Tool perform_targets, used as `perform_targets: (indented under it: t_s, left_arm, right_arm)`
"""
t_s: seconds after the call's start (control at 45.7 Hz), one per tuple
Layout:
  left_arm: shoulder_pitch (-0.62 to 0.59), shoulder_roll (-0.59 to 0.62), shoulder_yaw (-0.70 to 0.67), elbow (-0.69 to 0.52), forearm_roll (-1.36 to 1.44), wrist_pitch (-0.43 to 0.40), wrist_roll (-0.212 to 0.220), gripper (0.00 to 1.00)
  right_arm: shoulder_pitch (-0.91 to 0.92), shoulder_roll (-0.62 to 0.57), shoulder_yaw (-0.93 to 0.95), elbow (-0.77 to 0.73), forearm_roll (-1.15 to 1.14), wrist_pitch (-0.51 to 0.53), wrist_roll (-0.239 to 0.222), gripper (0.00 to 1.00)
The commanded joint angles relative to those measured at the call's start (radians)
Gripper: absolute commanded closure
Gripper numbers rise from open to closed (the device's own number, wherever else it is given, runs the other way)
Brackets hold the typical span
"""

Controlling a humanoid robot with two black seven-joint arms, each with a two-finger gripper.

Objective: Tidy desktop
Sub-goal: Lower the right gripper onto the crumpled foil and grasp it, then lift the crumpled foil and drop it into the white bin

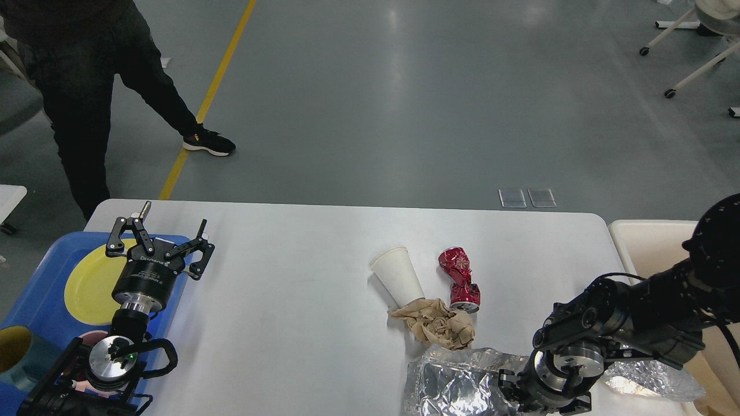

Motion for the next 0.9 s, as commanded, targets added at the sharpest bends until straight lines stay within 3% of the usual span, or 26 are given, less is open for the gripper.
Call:
perform_targets:
  t_s: [0.0, 0.153, 0.613, 0.7, 0.875]
  left_arm:
    - [0.0, 0.0, 0.0, 0.0, 0.0, 0.001, 0.0, 0.03]
    - [0.0, 0.0, 0.0, 0.0, 0.0, -0.001, 0.0, 0.03]
    - [0.0, 0.0, 0.0, 0.0, 0.0, 0.001, 0.0, 0.03]
    - [-0.002, 0.0, 0.0, 0.0, 0.0, -0.001, 0.0, 0.03]
    - [-0.002, 0.0, 0.0, 0.0, 0.0, 0.001, 0.0, 0.03]
  right_arm:
    - [-0.003, 0.007, 0.0, 0.0, 0.001, -0.005, -0.014, 1.0]
    - [-0.005, 0.005, 0.0, 0.0, 0.003, -0.011, -0.063, 1.0]
    - [0.006, -0.005, 0.0, 0.014, 0.026, -0.01, -0.06, 1.0]
    - [0.052, -0.044, -0.005, 0.081, 0.038, 0.059, -0.057, 1.0]
    - [0.313, -0.214, -0.048, 0.247, 0.075, 0.237, -0.057, 1.0]
